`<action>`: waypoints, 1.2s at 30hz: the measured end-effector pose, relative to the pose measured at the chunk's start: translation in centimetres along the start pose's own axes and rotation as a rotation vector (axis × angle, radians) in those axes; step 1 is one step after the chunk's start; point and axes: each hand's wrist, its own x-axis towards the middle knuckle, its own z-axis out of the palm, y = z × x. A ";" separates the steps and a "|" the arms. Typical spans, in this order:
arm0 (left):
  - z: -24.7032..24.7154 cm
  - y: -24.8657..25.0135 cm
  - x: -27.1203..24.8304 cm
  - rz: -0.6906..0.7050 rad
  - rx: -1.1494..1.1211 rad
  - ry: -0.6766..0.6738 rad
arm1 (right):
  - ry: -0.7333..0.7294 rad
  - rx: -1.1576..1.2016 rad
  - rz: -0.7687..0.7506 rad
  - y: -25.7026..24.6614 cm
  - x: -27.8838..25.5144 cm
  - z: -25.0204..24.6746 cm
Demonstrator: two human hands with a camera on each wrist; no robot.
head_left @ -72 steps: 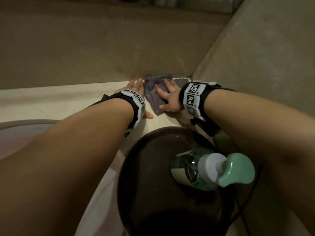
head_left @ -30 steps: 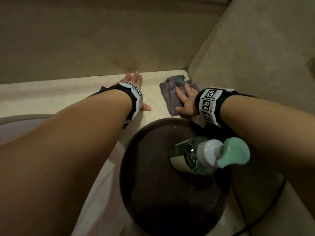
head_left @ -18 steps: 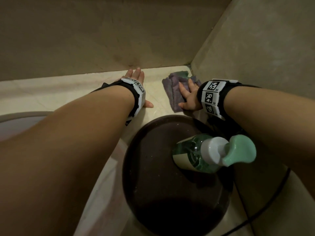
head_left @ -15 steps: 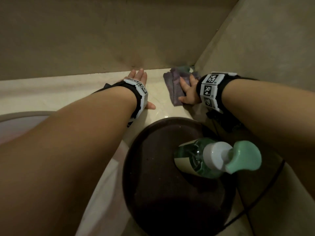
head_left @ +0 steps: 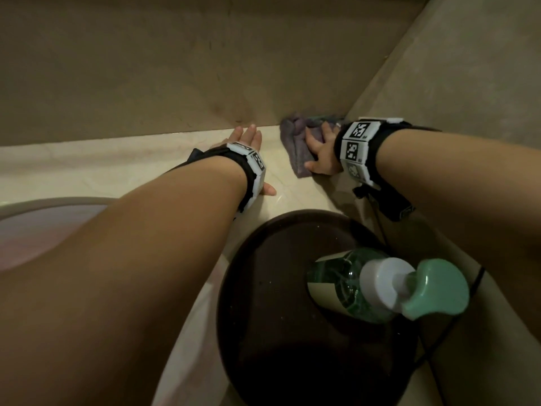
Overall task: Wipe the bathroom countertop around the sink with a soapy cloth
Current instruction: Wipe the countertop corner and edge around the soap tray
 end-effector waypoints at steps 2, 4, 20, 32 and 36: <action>0.0 0.2 -0.1 0.021 0.062 0.015 | -0.014 -0.024 -0.044 -0.9 0.0 0.0; -0.3 0.3 -0.3 0.042 0.100 -0.002 | -0.015 -0.026 -0.113 -1.9 0.0 -0.1; -0.6 0.3 -0.5 0.014 -0.056 -0.005 | -0.001 0.051 0.012 0.2 1.5 1.3; -0.1 0.2 -0.1 0.007 -0.001 -0.007 | 0.011 0.067 0.016 1.6 0.2 1.8; 0.0 0.4 0.0 0.003 -0.003 -0.003 | -0.006 0.111 0.033 1.7 -0.9 3.1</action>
